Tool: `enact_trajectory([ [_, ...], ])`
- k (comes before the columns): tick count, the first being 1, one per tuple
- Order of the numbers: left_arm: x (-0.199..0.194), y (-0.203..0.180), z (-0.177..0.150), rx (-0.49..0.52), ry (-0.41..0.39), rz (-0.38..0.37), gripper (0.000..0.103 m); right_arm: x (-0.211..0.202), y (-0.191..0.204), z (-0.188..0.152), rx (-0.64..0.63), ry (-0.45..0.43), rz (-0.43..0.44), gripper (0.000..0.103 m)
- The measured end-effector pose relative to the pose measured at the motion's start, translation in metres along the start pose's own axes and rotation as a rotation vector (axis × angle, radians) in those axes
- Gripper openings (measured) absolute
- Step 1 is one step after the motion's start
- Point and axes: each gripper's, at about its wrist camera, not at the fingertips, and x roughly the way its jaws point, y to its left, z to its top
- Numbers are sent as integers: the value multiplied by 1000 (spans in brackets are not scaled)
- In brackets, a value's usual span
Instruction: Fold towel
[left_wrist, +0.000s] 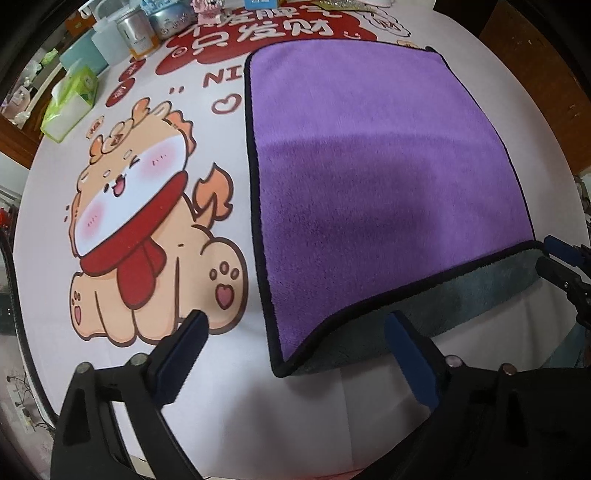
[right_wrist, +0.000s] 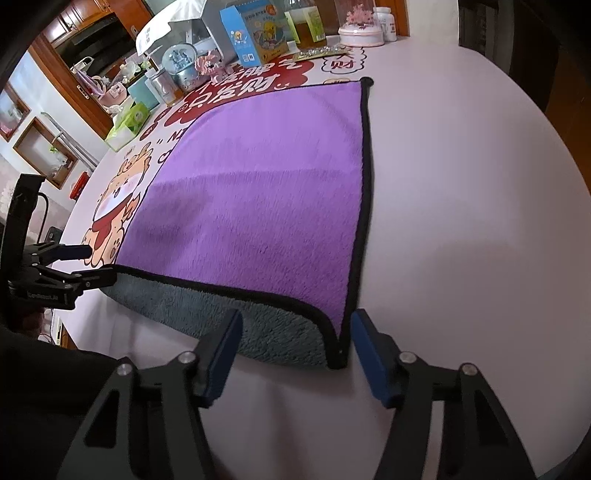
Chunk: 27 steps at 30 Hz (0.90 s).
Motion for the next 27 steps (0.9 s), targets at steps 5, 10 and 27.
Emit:
enact_trajectory([
  [5, 6, 0, 0, 10, 9, -22, 74, 5, -1, -2, 10, 18, 8, 48],
  [10, 9, -3, -2, 33, 19, -41, 52, 6, -2, -4, 13, 23, 4, 42],
  [27, 14, -13, -10, 51, 15, -47, 9, 2, -4, -8, 8, 16, -28, 14],
])
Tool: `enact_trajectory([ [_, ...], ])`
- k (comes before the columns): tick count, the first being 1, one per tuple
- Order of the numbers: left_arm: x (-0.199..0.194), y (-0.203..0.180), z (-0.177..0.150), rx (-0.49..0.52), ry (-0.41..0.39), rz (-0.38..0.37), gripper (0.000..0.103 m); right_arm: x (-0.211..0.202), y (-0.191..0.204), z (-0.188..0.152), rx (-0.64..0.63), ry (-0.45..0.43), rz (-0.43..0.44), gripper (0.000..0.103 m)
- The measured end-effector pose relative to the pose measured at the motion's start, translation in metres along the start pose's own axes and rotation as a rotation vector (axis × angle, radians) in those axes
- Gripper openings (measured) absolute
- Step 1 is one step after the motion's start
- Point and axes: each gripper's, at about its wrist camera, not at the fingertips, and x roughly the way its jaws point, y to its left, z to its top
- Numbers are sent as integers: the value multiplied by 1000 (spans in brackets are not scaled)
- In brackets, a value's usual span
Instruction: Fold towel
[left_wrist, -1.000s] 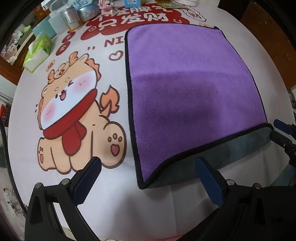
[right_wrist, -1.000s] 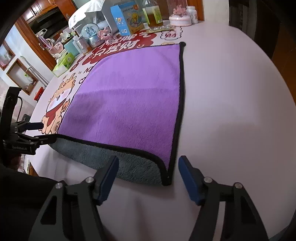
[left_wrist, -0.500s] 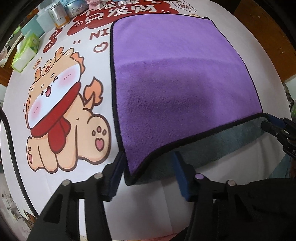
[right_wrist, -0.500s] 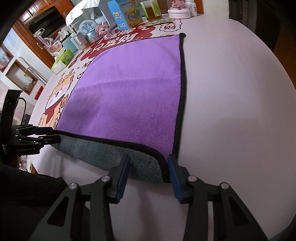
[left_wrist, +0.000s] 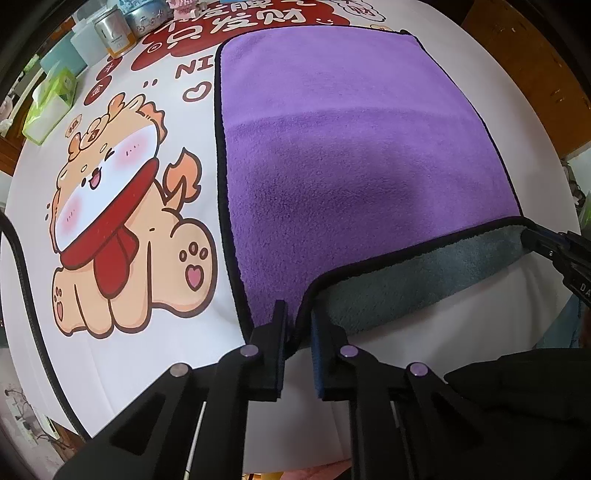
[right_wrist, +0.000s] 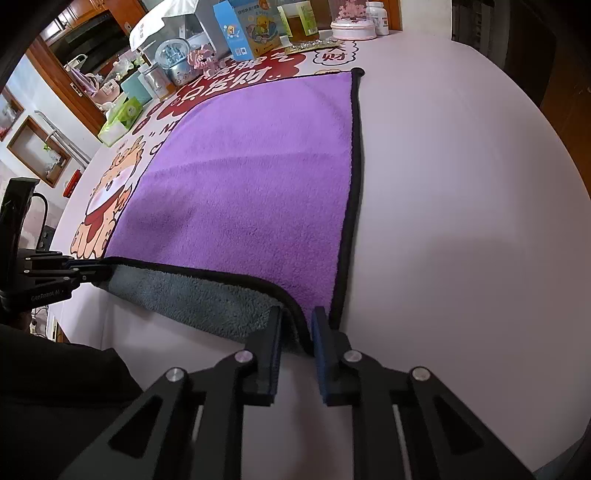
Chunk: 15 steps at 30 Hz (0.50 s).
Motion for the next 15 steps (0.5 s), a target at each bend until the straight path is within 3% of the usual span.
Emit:
enact_trajectory([
  [7, -3, 9, -8, -17, -7, -18, 6, -5, 1, 0, -5, -17, -1, 6],
  [15, -8, 20, -10, -8, -18, -14, 5, -8, 3, 0, -15, -37, -3, 5],
])
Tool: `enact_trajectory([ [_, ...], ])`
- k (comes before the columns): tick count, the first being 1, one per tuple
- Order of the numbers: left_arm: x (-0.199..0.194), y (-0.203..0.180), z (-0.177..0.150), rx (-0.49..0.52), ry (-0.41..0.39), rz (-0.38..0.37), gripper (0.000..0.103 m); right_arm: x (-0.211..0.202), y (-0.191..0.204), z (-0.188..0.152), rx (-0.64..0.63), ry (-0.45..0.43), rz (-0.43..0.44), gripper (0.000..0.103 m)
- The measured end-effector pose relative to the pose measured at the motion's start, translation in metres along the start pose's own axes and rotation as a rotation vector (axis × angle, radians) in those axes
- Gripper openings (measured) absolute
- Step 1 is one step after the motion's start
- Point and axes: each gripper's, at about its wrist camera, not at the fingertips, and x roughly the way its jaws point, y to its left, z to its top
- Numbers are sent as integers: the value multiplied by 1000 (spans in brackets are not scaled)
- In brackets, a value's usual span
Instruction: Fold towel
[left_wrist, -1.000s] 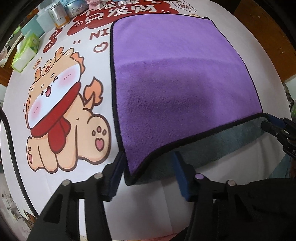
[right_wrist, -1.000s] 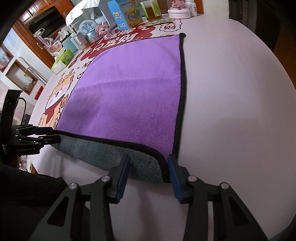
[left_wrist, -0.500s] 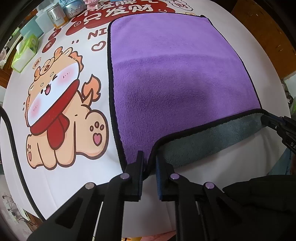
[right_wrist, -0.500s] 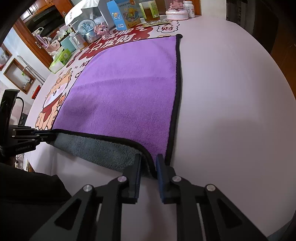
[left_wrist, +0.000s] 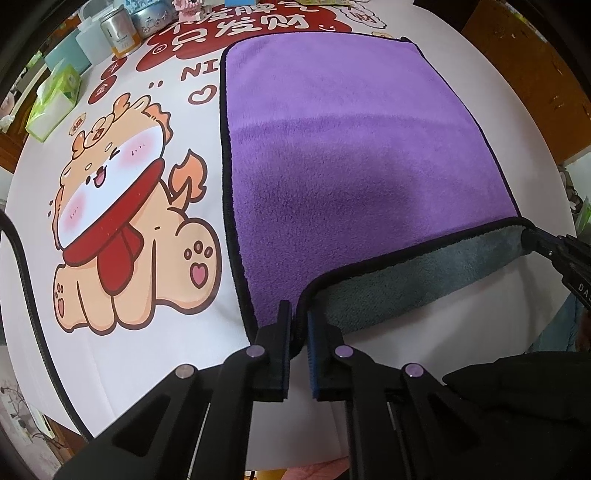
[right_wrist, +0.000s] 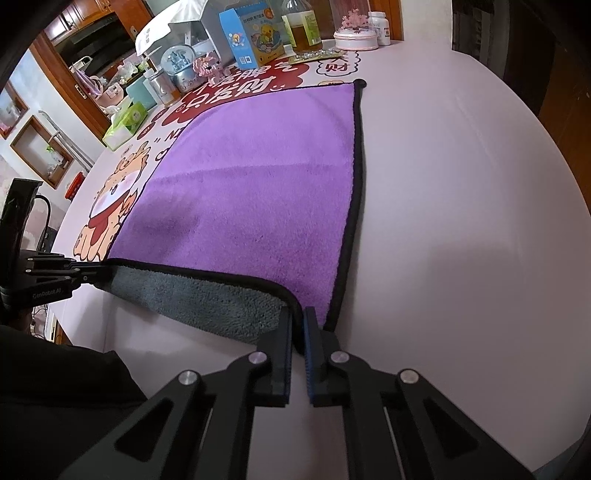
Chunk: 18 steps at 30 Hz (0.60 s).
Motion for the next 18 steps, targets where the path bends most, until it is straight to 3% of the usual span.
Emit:
enact_trajectory([
  [11, -34, 8, 8, 27, -44, 17, 5, -17, 4, 16, -21, -49, 1, 5],
  [18, -65, -2, 44, 69, -128, 50, 5, -39, 9, 46, -54, -134, -8, 5],
])
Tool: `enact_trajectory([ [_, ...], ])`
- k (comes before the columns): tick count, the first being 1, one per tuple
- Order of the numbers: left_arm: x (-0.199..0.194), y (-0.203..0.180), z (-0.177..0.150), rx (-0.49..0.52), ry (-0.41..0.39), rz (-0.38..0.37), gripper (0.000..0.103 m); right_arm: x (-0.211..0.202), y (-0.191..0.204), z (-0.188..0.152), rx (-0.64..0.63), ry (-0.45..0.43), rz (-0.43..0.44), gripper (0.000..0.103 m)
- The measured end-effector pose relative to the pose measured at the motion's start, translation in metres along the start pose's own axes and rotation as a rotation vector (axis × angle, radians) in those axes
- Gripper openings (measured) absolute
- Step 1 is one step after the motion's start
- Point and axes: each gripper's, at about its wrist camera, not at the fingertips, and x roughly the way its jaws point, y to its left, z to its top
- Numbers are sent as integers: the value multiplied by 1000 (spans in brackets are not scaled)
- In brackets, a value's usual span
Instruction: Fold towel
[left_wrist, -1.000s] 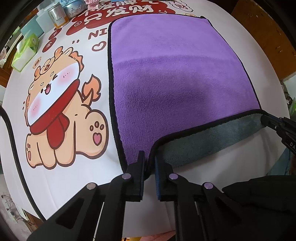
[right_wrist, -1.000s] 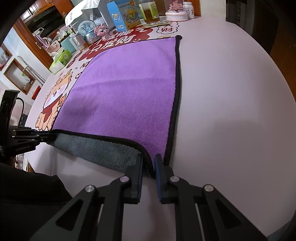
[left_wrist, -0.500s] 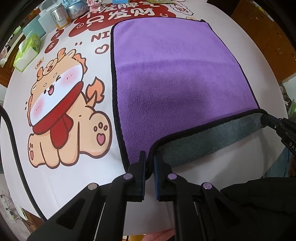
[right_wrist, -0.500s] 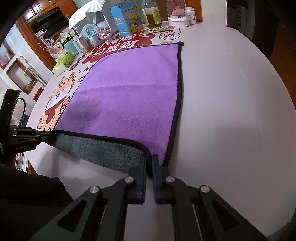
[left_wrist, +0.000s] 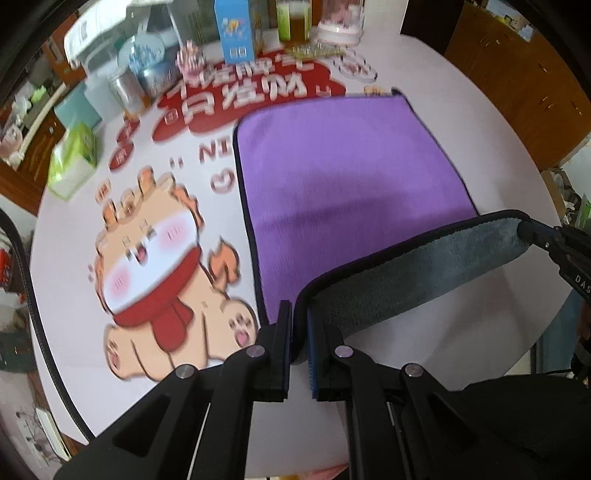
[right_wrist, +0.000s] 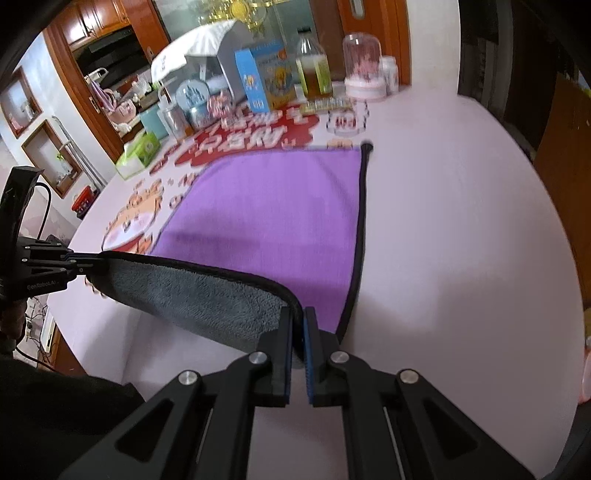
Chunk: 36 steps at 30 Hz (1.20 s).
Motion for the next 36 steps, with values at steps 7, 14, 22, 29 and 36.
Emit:
enact_trajectory([
  [7, -24, 11, 42, 21, -90, 19, 5, -14, 0, 44, -29, -102, -18, 5],
  [14, -32, 23, 90, 29, -177, 58, 5, -10, -1, 92, -43, -192, -68, 5],
  [22, -11, 42, 137, -24, -254, 113, 5, 16, 6, 137, -90, -284, -172, 5],
  [29, 32, 54, 158, -92, -321, 94, 5, 57, 3, 152, -112, -321, -274, 5],
  [36, 88, 59, 170, -149, -266, 102, 7, 97, -6, 153, -102, -295, -292, 5],
])
